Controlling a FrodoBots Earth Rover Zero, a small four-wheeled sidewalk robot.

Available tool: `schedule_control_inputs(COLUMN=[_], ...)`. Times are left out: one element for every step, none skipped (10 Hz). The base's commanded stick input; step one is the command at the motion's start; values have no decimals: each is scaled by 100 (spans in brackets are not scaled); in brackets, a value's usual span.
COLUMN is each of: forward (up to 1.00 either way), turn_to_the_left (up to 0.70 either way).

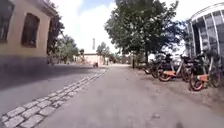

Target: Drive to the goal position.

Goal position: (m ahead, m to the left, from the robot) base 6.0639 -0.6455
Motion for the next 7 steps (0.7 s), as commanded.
schedule_control_inputs(forward=[85,85,85,85,85,85,85], turn_to_the_left=[1,-6,-29,-33,-33,-33,-33])
